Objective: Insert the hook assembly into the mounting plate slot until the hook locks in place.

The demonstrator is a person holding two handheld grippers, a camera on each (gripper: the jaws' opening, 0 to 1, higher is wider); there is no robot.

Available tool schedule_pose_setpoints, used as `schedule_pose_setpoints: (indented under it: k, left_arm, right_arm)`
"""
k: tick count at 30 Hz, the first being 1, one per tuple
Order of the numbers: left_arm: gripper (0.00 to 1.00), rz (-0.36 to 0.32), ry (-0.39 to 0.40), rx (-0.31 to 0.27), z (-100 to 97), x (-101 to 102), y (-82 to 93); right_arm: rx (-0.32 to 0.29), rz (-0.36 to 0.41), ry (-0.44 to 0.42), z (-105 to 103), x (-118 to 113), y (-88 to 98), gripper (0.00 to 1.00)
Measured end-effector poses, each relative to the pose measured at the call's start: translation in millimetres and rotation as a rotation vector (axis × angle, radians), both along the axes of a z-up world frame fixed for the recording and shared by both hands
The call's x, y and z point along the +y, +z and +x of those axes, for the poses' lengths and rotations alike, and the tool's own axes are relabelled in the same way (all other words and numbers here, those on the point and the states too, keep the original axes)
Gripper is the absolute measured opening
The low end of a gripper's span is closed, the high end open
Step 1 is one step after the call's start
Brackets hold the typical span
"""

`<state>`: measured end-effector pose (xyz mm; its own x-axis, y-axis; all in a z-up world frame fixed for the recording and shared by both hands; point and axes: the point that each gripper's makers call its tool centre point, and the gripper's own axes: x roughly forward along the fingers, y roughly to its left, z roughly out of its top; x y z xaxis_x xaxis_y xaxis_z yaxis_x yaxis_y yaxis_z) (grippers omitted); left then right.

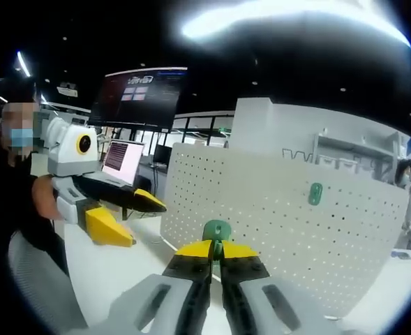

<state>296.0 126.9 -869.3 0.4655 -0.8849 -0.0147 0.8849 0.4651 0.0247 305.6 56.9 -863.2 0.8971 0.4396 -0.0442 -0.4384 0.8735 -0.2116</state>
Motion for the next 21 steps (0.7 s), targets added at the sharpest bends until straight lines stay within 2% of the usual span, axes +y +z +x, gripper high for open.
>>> schedule_pose_setpoints:
  k: [4, 10, 21]
  left_arm:
    - [0.61, 0.005, 0.021, -0.005, 1.4, 5.5, 0.4]
    - [0.62, 0.002, 0.046, -0.002, 3.1, 14.6, -1.8]
    - [0.62, -0.003, 0.079, 0.011, 5.5, 27.4, -7.6]
  right_arm:
    - [-0.005, -0.001, -0.012, 1.6, -4.8, 1.3, 0.01]
    - [-0.024, 0.003, -0.044, 8.1, -17.1, 9.2, 0.01]
    - [-0.084, 0.016, -0.15, 32.6, -61.0, 34.2, 0.01]
